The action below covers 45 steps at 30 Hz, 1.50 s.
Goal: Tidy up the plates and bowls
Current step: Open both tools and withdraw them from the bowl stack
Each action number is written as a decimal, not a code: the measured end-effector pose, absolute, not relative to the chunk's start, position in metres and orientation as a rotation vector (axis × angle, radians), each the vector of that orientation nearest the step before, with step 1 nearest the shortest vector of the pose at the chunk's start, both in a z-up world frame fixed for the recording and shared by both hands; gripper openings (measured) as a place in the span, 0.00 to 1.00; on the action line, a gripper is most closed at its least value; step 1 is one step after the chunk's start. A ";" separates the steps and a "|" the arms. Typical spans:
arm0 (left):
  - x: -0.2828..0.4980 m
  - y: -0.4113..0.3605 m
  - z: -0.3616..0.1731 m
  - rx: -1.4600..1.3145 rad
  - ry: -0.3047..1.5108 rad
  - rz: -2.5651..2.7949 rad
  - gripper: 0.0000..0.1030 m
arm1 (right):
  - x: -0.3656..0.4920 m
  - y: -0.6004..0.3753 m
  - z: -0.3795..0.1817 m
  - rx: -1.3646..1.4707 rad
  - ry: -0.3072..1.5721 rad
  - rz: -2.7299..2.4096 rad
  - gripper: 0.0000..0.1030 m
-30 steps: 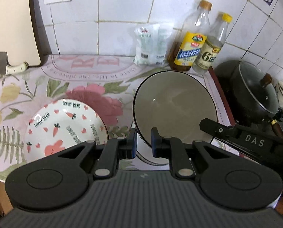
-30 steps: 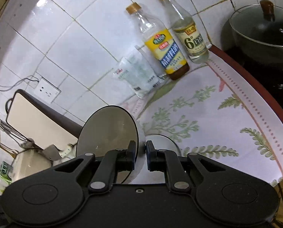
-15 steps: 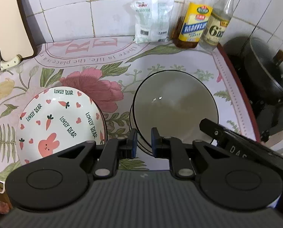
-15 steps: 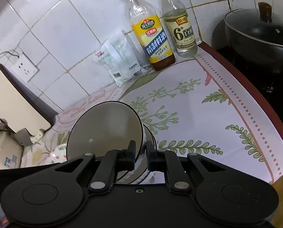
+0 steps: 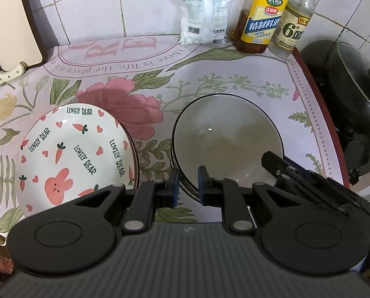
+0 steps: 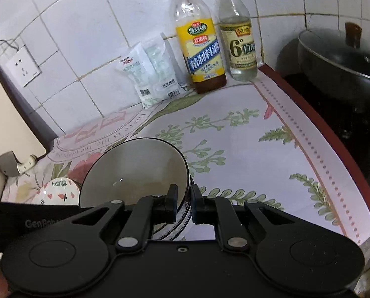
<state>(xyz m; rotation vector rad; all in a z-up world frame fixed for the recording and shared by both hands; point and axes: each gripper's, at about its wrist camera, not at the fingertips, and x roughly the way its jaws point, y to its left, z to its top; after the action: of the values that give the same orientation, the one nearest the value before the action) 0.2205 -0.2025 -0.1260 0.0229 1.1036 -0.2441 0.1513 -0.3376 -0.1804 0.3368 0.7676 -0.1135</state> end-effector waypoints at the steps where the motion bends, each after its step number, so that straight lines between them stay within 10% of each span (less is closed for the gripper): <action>1: 0.220 -0.203 -0.126 0.022 1.104 -0.244 0.14 | 0.151 -0.338 -0.181 0.328 0.767 -0.112 0.14; 45: 0.110 -0.142 -0.072 -0.027 0.881 -0.380 0.19 | 0.032 -0.330 -0.107 0.170 0.641 -0.032 0.39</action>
<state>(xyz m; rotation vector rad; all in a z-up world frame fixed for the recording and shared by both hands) 0.1100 -0.1420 -0.0720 -0.0271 0.8810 -0.3802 0.0324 -0.3303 -0.1069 0.1696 0.6415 -0.0317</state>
